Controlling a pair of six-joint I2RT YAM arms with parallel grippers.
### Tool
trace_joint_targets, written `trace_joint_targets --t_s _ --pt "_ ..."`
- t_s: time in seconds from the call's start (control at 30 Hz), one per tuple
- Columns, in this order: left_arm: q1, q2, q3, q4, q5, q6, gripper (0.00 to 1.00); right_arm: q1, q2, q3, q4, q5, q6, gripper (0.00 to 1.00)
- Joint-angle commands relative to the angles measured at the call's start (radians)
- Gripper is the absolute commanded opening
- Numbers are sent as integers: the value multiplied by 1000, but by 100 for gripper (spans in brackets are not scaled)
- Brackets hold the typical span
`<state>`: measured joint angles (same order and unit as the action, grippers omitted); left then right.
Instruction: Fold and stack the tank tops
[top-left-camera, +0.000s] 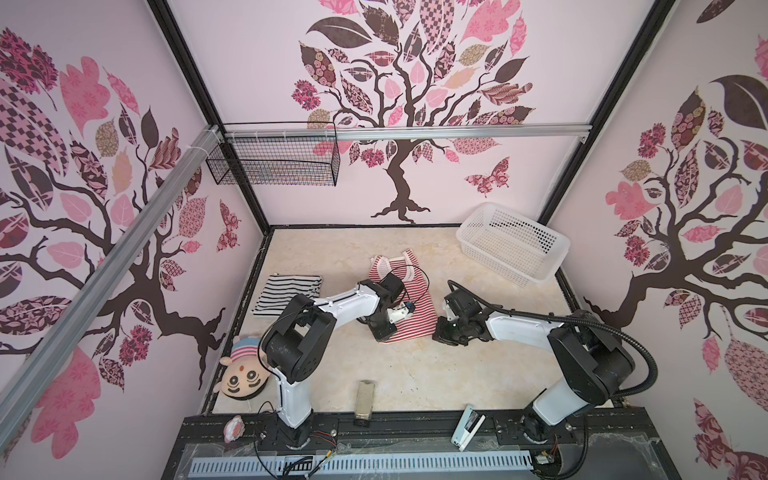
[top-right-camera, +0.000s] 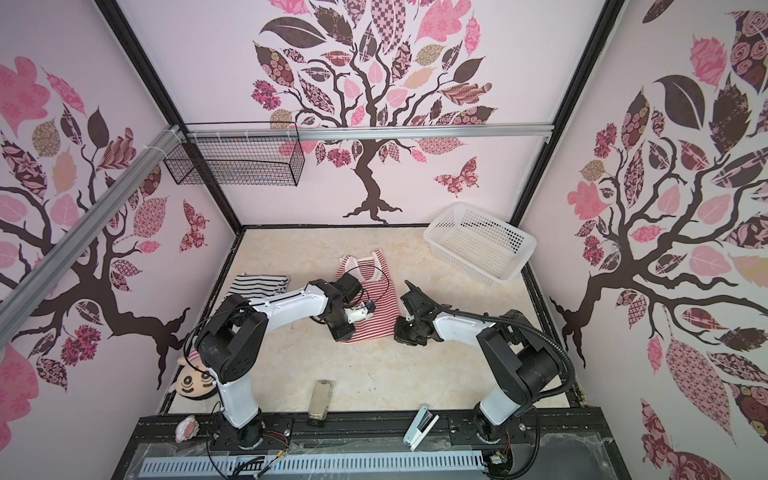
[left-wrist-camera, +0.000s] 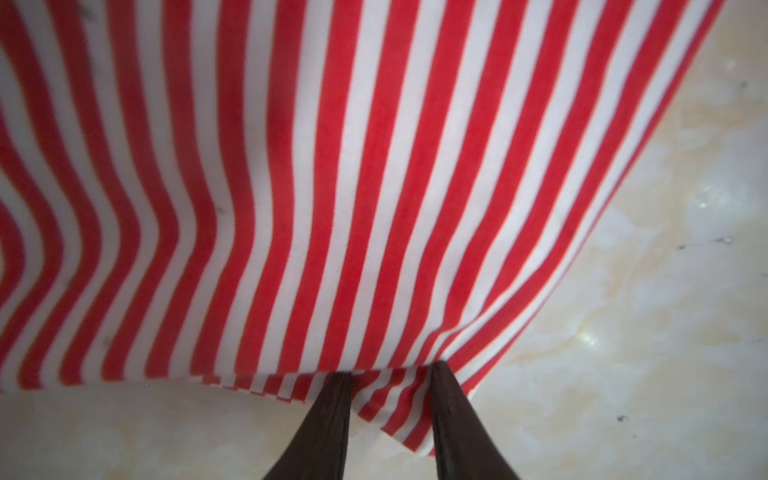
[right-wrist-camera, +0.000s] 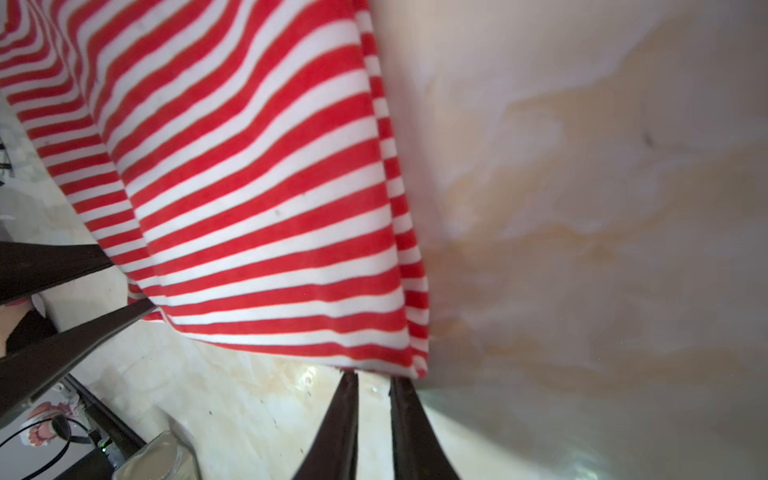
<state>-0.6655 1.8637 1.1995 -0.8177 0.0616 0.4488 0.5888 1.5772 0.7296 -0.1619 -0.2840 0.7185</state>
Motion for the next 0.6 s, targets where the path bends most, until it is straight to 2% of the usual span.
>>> trace_joint_targets --t_s 0.0,0.07,0.2,0.27,0.37,0.57 --pt "-21 4 -60 -79 9 26 34 5 -77 -51 -28 9 19 19" --pt "-30 -20 -72 -103 27 36 34 6 -150 -79 -48 -2 22 21" --pt "-30 -125 -109 -79 4 14 43 6 -311 -98 -115 16 38 40" --pt "-31 -187 -133 -45 -15 7 46 6 -351 -105 -120 -2 63 46" --pt "-34 -259 -163 -2 -25 0 48 5 -366 -132 -80 -30 110 51" --pt "-43 -357 -222 57 -27 27 51 6 -283 -157 33 -70 167 52"
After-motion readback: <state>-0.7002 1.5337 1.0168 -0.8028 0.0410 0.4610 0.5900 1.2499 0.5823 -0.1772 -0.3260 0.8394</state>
